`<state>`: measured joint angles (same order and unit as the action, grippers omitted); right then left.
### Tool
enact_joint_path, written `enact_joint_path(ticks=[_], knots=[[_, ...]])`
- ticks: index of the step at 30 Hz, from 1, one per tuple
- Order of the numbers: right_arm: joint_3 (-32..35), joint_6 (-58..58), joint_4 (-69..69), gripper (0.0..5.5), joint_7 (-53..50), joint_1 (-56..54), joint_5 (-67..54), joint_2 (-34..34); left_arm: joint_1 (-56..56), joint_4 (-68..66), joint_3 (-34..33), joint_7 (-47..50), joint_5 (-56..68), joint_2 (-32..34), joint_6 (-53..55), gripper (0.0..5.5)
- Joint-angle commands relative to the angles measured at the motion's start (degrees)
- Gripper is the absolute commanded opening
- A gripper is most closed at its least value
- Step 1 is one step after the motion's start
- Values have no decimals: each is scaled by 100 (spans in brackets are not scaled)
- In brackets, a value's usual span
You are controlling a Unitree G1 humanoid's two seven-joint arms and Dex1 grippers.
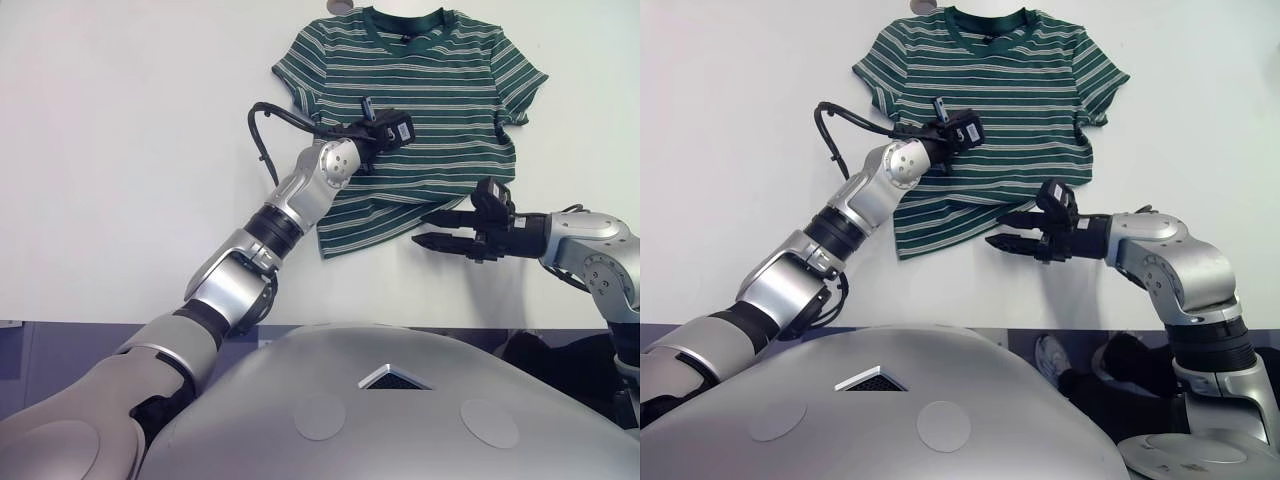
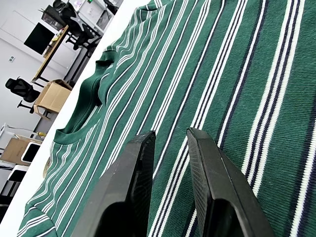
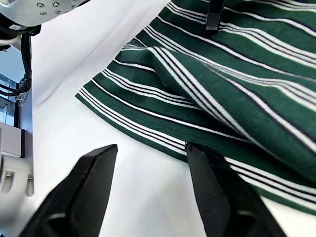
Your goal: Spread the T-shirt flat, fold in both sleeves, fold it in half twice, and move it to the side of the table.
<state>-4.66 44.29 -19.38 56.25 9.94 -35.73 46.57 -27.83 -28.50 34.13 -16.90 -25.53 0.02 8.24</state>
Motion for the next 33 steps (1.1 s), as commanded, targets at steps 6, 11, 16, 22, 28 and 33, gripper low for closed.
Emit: enact_joint_path(ticks=[6, 11, 16, 22, 28, 33], knots=[[-479, -994, 967, 257, -145, -166, 1014, -293, 99, -121, 85, -25, -112, -4, 63, 118], [-1145, -1061, 1423, 257, 627, -97, 1435, 397, 94, -134, 79, 13, -104, -5, 31, 118], [-1713, -697, 1630, 257, 2034, -518, 1423, 1275, 66, -171, 23, 96, -82, -26, 11, 118], [-1313, 1707, 948, 257, 2494, -2119, -188, 953, 35, -233, -34, 225, -69, -121, 13, 118], [782, 4114, 962, 257, 493, -3390, -1604, -995, 31, -253, -67, 233, -84, -83, -42, 118], [1371, 1633, 554, 257, 1476, -1185, -552, 684, -21, -258, -412, 721, -70, -60, 39, 118]])
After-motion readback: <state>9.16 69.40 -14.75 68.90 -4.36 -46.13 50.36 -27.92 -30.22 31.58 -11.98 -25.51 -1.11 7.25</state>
